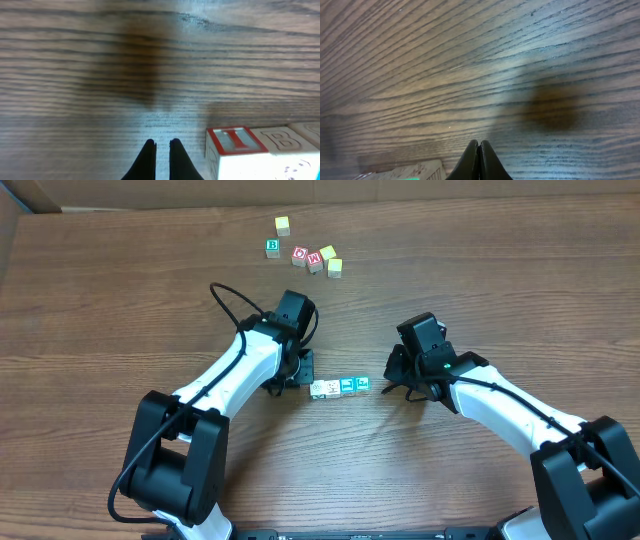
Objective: Flip 4 blocks
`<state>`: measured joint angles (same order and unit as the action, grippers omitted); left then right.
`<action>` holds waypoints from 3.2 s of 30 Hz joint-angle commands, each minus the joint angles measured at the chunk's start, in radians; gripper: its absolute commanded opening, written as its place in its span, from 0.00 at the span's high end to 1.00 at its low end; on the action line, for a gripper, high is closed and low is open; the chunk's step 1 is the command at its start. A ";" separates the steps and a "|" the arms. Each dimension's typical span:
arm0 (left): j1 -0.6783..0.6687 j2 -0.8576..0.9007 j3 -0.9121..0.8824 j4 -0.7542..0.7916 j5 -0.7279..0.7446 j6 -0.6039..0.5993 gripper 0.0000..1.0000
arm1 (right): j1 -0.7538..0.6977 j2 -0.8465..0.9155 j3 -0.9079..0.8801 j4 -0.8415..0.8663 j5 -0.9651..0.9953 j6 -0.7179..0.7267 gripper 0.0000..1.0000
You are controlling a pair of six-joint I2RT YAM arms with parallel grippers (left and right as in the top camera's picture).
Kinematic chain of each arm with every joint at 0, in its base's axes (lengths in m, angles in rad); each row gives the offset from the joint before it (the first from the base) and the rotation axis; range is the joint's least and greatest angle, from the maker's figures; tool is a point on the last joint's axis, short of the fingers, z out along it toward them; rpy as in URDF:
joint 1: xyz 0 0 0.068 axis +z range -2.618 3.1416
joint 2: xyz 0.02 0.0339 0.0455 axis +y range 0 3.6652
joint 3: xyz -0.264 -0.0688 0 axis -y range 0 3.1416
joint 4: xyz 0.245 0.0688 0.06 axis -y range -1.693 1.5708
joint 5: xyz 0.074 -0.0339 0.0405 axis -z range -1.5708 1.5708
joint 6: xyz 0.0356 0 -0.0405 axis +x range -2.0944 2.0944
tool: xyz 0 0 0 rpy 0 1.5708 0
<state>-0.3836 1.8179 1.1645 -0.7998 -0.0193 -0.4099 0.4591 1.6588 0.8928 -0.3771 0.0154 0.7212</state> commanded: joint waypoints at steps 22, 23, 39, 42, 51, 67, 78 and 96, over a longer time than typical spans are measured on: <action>0.003 0.010 -0.052 0.061 0.117 0.003 0.96 | 0.019 0.086 -0.008 0.076 -0.129 -0.044 0.96; 0.003 0.010 -0.052 0.061 0.117 0.003 0.96 | 0.024 0.092 -0.008 0.078 -0.129 -0.043 0.96; 0.003 0.010 -0.064 0.048 0.117 0.002 0.96 | 0.039 0.133 -0.008 0.125 -0.218 -0.075 0.96; 0.003 0.010 -0.070 0.049 0.118 0.002 0.96 | 0.039 0.127 -0.008 0.122 -0.217 -0.091 0.96; 0.003 0.010 -0.070 0.050 0.121 0.002 0.96 | 0.040 0.082 -0.008 0.090 -0.183 -0.102 0.96; 0.003 0.010 -0.070 0.053 0.124 0.002 0.95 | 0.041 0.014 -0.008 0.056 -0.222 -0.149 0.96; 0.003 0.010 -0.070 0.056 0.125 0.002 0.95 | 0.046 0.050 -0.008 0.024 -0.174 -0.145 0.96; 0.003 0.010 -0.070 0.057 0.124 0.002 0.96 | 0.103 0.058 -0.008 0.026 -0.166 -0.145 0.96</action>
<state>-0.3840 1.8179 1.1000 -0.7437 0.0940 -0.4103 0.5587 1.7103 0.8890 -0.3538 -0.1661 0.5789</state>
